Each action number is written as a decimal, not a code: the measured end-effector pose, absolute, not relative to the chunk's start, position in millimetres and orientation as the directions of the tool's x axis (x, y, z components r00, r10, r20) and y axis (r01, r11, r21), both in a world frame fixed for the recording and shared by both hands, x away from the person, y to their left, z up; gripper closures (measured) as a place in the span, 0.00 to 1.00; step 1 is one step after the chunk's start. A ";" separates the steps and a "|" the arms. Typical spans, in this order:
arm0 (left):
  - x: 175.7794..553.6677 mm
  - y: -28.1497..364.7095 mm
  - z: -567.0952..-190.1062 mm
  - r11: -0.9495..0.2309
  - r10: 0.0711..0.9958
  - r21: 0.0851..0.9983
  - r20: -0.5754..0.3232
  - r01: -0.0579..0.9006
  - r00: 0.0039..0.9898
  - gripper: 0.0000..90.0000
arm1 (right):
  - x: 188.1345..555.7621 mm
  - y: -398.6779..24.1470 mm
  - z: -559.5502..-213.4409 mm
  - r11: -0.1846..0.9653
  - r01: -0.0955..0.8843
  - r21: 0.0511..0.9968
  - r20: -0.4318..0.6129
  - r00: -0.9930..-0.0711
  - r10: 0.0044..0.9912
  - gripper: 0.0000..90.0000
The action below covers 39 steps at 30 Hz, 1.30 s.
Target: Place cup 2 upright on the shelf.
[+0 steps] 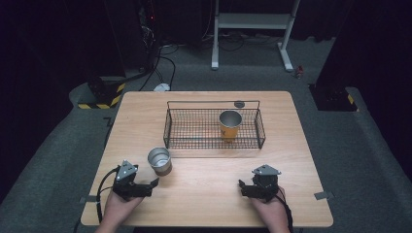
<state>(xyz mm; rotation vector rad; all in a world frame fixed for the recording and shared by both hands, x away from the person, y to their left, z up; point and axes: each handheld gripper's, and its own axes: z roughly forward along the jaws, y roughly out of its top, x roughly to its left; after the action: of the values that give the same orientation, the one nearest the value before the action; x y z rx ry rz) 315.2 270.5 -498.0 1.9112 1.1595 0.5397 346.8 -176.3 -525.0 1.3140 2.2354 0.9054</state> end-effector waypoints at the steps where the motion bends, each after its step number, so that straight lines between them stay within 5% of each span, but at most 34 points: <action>1: 315.8 269.9 -497.2 -0.245 0.874 0.814 -0.049 0.526 0.483 0.00 | 346.8 -176.2 -525.0 0.351 0.622 0.700 -0.010 -0.483 0.876 0.13; 39: 351.9 251.3 -497.0 -0.237 0.870 0.836 -0.044 0.495 0.491 0.01 | 347.1 -177.0 -525.0 0.344 0.622 0.703 -0.004 -0.480 0.877 0.15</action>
<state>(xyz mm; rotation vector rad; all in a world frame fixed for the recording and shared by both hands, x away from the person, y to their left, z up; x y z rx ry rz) 351.9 251.3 -497.0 1.8902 1.1334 0.5594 347.1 -177.0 -525.0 1.3198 2.2301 0.9133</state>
